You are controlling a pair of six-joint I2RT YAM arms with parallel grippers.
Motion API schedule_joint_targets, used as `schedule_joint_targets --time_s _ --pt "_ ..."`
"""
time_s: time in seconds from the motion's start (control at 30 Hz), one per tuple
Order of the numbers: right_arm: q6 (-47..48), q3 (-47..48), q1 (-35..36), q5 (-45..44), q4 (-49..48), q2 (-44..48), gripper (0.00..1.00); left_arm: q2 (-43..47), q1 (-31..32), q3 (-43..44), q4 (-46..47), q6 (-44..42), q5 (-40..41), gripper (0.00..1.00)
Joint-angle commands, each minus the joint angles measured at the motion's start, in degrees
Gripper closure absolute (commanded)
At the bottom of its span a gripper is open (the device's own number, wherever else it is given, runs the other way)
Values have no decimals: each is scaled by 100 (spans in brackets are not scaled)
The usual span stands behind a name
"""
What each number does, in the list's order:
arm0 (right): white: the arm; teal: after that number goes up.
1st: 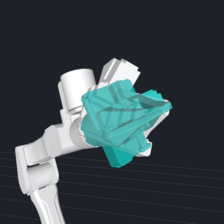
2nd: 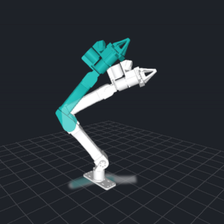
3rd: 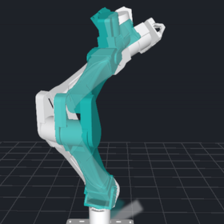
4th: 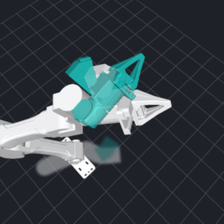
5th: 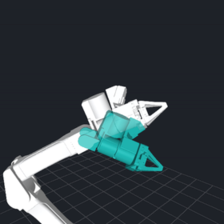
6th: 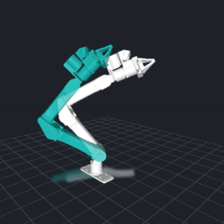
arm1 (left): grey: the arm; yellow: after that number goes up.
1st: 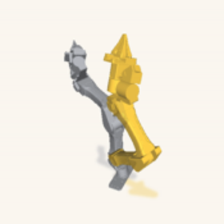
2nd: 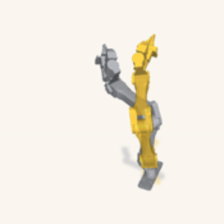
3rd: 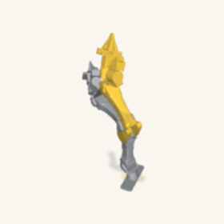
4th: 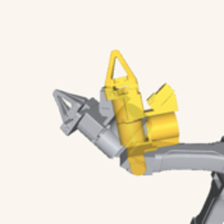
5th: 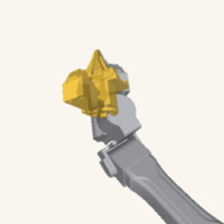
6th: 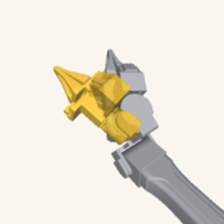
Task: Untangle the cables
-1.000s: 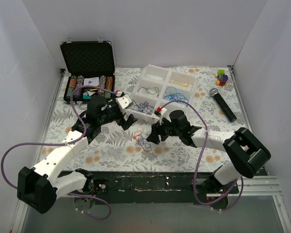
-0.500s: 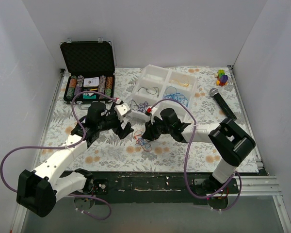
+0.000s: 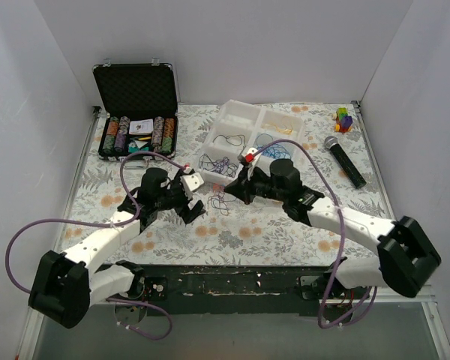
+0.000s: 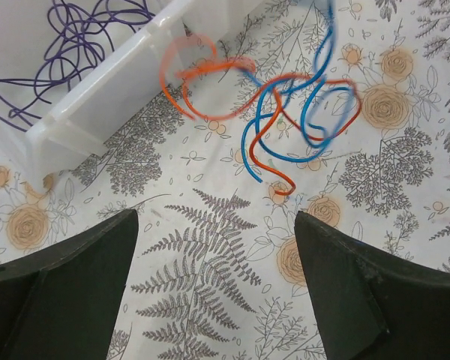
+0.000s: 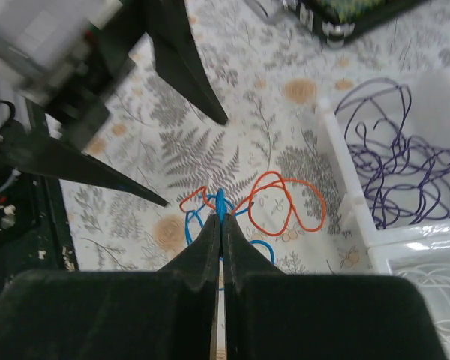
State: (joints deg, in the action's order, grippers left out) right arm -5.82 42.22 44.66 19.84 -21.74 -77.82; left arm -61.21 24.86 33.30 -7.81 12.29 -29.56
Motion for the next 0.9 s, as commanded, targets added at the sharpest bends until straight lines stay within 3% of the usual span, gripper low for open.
schedule_joint_targets --time_s 0.0,0.2,0.37,0.47,0.57,0.87 --pt "55 164 25 126 415 828 99 -391 -34 -87 745 -350 -348 15" --pt "117 366 16 56 952 1594 99 -418 -43 150 1659 263 -857 16" --pt "169 507 25 29 1057 1542 99 -155 -43 502 1344 958 -1876 15" --pt "187 498 25 152 1014 1472 99 82 -43 502 1326 1056 -2036 14" --pt "196 480 25 292 970 1428 99 179 -43 493 1125 566 -2123 14" --pt "231 656 25 696 987 1322 99 153 -43 388 333 -1992 -2291 16"
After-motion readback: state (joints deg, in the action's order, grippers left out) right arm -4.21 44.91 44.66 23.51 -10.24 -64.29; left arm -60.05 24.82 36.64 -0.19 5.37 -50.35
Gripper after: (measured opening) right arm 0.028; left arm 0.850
